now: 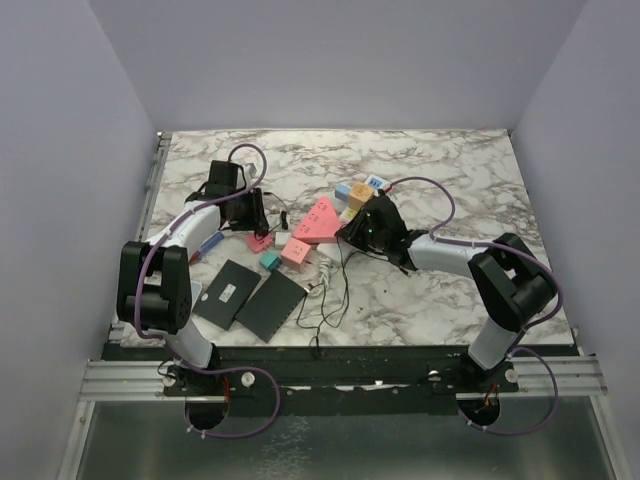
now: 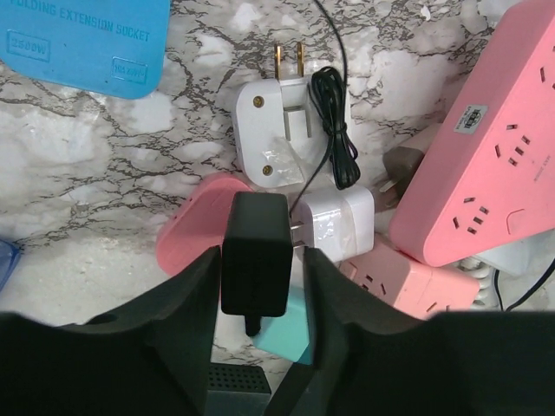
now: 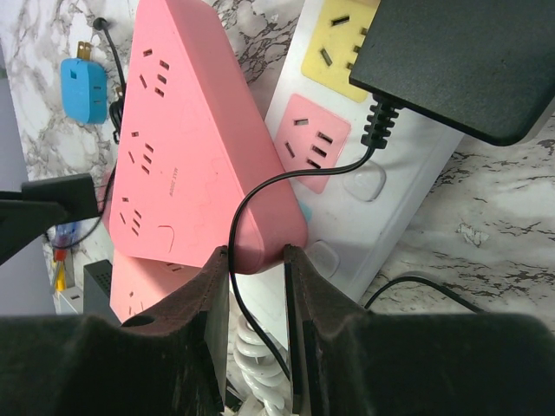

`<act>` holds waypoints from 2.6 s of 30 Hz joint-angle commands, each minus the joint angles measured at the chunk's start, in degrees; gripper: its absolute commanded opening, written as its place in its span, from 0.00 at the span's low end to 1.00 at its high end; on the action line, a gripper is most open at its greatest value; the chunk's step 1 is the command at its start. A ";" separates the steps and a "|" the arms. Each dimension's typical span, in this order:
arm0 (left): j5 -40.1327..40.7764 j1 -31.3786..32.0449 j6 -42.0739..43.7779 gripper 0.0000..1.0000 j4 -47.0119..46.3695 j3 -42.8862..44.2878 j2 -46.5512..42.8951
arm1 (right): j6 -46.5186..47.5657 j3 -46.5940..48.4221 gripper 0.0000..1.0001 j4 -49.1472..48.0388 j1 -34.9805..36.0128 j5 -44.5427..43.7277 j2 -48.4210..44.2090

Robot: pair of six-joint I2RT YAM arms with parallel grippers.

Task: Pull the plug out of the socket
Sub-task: Place the plug at the center of the board, then pick up the socket from the center of the board.

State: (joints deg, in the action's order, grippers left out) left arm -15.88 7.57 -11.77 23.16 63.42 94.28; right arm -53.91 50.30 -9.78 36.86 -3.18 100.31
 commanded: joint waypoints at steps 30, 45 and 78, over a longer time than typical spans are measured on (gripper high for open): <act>-4.95 14.10 -4.36 0.90 -12.11 6.46 2.76 | 8.37 -5.70 0.35 30.70 2.40 -2.17 5.78; -3.52 16.74 -3.97 0.88 -10.79 7.65 11.08 | 11.81 -1.08 0.51 34.43 2.33 -2.92 -3.25; -6.81 22.92 -0.79 0.91 -6.38 6.29 6.83 | 21.12 -8.66 0.86 23.28 -0.74 0.97 -30.49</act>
State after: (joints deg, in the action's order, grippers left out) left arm -19.70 28.29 -12.19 16.10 68.86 101.91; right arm -34.20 44.66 20.05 36.03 -6.26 72.27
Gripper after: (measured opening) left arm 0.908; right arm 0.856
